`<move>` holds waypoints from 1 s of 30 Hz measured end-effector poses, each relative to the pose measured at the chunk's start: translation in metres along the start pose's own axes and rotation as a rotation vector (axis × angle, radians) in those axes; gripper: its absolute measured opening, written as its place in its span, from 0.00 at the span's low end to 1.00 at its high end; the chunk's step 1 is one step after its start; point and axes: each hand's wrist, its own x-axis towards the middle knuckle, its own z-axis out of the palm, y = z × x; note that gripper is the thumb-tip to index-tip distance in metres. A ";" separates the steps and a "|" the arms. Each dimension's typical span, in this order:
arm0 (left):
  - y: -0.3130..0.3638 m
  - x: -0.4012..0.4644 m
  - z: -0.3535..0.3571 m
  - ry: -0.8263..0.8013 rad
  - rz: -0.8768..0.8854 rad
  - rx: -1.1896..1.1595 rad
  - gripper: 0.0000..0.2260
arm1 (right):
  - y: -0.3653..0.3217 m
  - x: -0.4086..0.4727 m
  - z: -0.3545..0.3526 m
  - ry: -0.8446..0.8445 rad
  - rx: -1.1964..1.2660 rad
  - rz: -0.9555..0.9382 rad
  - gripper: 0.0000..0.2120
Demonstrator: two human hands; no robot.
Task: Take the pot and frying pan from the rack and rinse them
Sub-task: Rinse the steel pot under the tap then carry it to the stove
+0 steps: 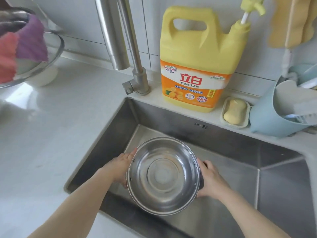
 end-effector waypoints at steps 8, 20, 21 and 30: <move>-0.008 -0.001 0.009 0.050 0.024 0.040 0.62 | -0.006 0.000 0.009 0.017 -0.068 0.012 0.63; 0.043 -0.032 -0.139 0.868 0.008 -0.570 0.34 | -0.011 -0.009 -0.002 -0.021 -0.097 -0.022 0.68; 0.047 -0.031 -0.154 0.921 -0.035 -0.659 0.31 | -0.011 -0.009 -0.002 -0.023 -0.093 -0.021 0.68; 0.038 0.022 -0.211 0.899 -0.318 -0.972 0.15 | -0.007 -0.008 0.001 -0.012 -0.073 -0.014 0.69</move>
